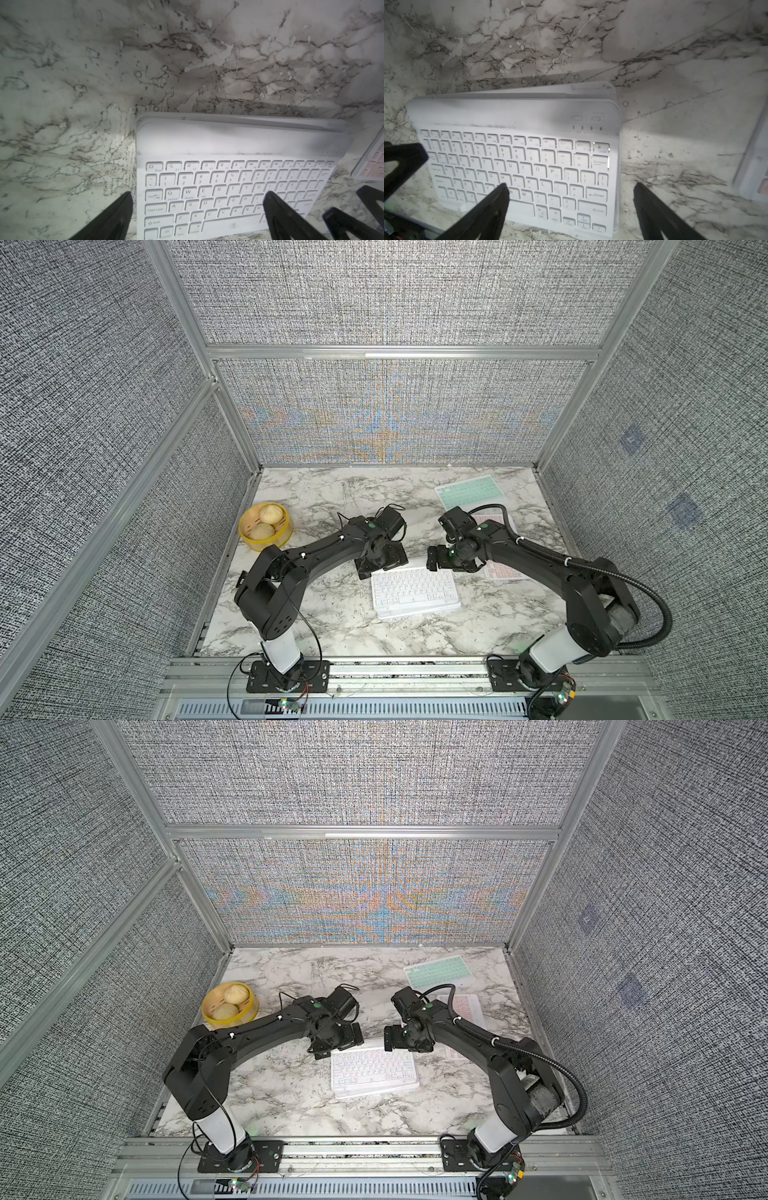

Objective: Stack the numeric keypads
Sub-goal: Adjust the numeric keypad, then pick up the numeric keypad from the center of the board.

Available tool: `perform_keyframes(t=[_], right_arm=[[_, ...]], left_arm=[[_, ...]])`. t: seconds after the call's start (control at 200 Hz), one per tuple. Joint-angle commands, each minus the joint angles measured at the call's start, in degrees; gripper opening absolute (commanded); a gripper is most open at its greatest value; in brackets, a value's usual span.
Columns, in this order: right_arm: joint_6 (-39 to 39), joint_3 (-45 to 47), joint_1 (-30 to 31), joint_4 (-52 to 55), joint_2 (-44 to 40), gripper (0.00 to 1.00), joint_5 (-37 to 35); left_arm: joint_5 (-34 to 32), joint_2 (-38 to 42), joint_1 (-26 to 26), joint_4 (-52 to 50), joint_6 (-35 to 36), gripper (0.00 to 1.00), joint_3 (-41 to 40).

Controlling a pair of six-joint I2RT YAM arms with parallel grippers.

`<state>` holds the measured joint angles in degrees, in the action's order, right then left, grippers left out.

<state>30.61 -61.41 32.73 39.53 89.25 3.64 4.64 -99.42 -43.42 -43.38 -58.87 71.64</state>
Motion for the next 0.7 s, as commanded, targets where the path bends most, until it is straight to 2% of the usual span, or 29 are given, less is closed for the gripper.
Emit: perform_keyframes(t=[0.0,0.195,0.35,0.5,0.695], right_arm=[[3.44,-0.30,-1.22,1.10,-1.50,0.95,-6.12],[8.26,-1.25,-6.30,0.87,-2.18,0.97,-9.99],[12.03,-1.57,-13.30,2.30,-2.08,0.99,-13.41],[16.53,-0.02,-20.86,3.97,-2.11,0.99,-12.27],[24.75,9.08,-25.66,-0.96,-5.03,0.99,-8.48]], left_arm=[[-1.29,0.37,1.57,0.61,4.01,0.99,1.77],[1.93,-2.65,6.73,0.11,13.64,0.99,9.72],[5.04,-5.72,10.99,-2.38,20.63,0.99,15.11],[8.73,-6.08,15.46,-2.25,24.83,0.99,15.00],[12.14,-5.42,21.61,-0.55,28.49,0.99,13.39]])
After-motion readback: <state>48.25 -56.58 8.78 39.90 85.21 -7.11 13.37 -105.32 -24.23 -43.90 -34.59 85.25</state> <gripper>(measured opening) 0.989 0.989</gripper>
